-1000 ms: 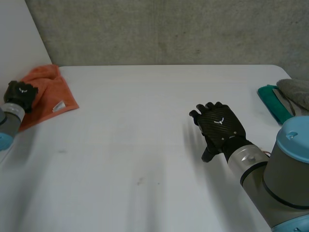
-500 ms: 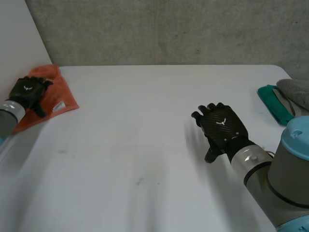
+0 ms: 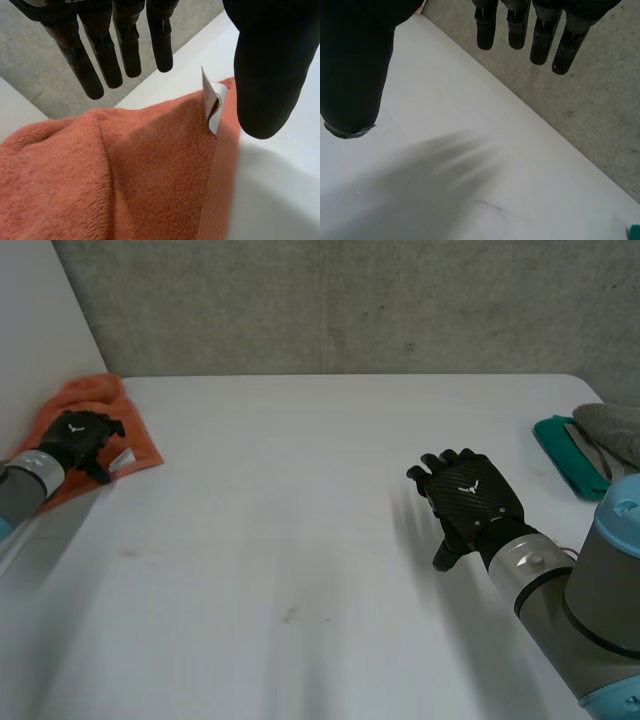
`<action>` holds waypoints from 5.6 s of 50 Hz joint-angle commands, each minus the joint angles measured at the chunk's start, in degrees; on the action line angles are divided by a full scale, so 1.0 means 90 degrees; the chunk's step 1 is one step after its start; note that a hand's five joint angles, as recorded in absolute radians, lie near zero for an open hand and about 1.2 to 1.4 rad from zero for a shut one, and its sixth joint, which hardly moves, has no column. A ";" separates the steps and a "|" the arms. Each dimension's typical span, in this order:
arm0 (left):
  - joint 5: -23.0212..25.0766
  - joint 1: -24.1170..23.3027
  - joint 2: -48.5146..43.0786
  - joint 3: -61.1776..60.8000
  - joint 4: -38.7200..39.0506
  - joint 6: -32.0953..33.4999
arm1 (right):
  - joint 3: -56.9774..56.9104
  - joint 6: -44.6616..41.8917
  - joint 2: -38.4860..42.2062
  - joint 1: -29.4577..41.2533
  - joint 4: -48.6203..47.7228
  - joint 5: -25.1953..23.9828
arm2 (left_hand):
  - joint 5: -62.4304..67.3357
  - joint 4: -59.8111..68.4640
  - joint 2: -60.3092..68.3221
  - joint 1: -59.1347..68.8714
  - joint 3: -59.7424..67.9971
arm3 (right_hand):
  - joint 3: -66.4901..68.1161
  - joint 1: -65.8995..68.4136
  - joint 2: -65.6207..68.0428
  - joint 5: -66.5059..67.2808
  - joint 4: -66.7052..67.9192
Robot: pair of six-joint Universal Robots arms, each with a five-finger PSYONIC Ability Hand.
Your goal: Fold the laundry.
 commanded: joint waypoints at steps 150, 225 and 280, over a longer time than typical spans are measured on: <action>-0.0727 -0.1492 0.3483 -0.4363 -0.0455 -0.0150 | -0.0837 -0.0038 0.1003 -0.0357 0.1246 -0.0299 | -0.1122 -0.1106 -0.1085 -0.1060 -0.1085 | 0.7528 0.7593 0.7465 0.7360 0.7401; -0.0659 -0.0593 0.1989 -0.3416 0.0903 0.0661 | -0.3378 0.1239 0.3005 -0.0405 0.1823 -0.0299 | 0.1586 0.1602 0.1623 0.1648 0.1623 | 0.7528 0.7593 0.7465 0.7360 0.7400; -0.0317 -0.0847 0.1335 -0.2713 0.0405 0.0758 | -0.2431 0.0810 0.2019 -0.0679 0.1773 -0.0407 | 0.2726 0.2742 0.2762 0.2787 0.2763 | 0.7528 0.7593 0.7465 0.7360 0.7401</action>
